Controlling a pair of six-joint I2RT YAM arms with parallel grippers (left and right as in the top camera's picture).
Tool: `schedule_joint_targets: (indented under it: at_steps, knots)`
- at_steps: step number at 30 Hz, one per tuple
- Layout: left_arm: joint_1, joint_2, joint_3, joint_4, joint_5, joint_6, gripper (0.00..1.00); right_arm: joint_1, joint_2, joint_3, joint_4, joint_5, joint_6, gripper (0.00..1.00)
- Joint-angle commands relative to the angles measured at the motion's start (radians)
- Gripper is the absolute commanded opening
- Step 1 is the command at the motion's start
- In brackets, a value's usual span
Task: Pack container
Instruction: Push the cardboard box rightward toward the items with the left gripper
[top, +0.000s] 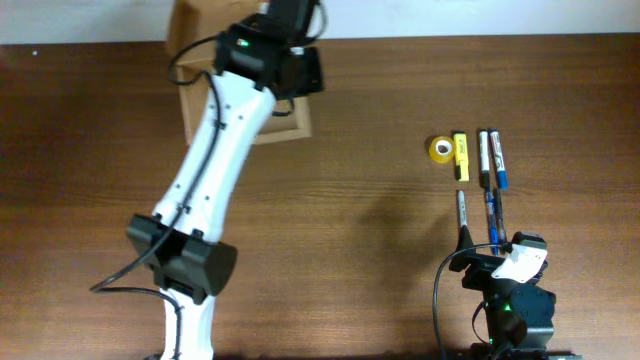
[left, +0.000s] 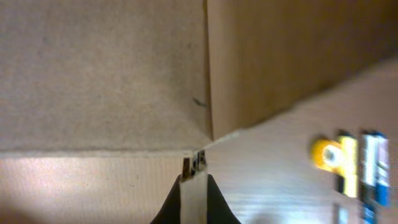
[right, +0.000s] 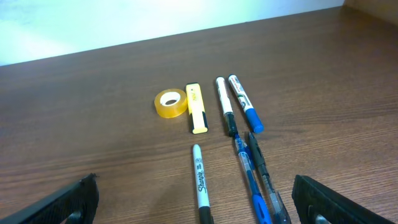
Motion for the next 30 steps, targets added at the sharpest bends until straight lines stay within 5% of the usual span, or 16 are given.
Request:
schedule_joint_targets:
  at_steps: [1,13,30]
  knots:
    - [-0.082,0.003,0.013,-0.007,-0.044,-0.092,0.01,-0.008,-0.008,-0.006,0.000,0.016,-0.003,0.99]
    - [-0.336,0.187,0.013,0.060,-0.119,-0.125,0.02,-0.008,-0.008,-0.006,0.000,0.016,-0.002,0.99]
    - [-0.331,0.362,0.013,0.230,-0.138,-0.142,0.02,-0.008,-0.008,-0.007,0.000,0.016,-0.003,0.99]
